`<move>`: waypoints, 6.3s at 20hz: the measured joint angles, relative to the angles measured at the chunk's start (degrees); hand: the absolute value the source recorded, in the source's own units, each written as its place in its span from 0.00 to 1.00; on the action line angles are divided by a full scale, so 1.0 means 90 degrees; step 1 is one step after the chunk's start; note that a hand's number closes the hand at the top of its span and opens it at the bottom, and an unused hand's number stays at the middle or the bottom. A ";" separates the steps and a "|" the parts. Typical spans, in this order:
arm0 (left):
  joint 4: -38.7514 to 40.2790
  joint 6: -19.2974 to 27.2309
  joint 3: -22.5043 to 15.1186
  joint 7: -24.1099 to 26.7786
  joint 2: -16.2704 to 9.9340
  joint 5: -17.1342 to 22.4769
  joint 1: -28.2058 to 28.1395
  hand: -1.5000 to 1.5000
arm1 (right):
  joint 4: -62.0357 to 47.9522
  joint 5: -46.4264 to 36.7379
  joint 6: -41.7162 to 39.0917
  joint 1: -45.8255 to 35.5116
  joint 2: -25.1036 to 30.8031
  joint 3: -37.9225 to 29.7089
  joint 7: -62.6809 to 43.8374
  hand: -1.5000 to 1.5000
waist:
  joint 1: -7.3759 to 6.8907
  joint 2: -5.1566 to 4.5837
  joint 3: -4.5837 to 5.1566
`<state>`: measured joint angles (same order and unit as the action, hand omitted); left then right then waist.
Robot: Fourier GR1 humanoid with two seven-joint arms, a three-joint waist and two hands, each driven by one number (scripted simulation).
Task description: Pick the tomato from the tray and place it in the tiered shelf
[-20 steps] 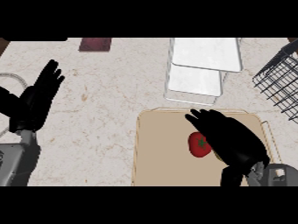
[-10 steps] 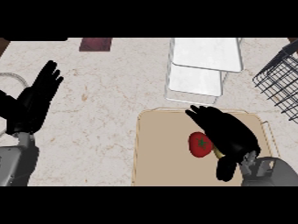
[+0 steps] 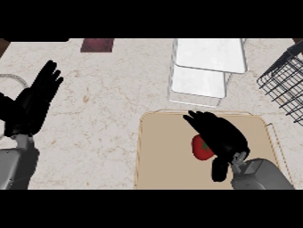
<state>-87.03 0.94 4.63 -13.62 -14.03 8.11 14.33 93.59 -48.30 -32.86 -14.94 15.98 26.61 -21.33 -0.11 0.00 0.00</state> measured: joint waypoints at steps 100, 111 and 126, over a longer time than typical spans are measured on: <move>0.0077 -0.0176 0.0190 0.0134 0.0193 -0.0217 -0.0083 0.50 | -0.0641 -0.4970 0.5367 -0.3401 -0.1745 -0.2915 -0.5046 0.00 | 0.0047 0.0024 0.0000; -0.0060 -0.0136 0.0178 0.0060 0.0257 -0.0243 -0.0175 0.50 | 0.1344 -0.4062 0.4970 -0.2780 -0.1777 -0.3165 -0.4946 0.00 | 0.0068 0.0040 -0.0001; -0.0085 -0.0125 0.0284 -0.0019 0.0199 -0.0238 -0.0169 0.50 | 0.5130 -0.3404 0.3272 -0.0490 -0.1667 -0.2252 -0.4825 0.00 | 0.0196 0.0079 0.0004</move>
<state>-87.79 -0.18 7.19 -13.79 -12.24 5.96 12.81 139.77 -78.94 -3.41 -19.34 0.98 6.34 -64.75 1.66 0.72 0.03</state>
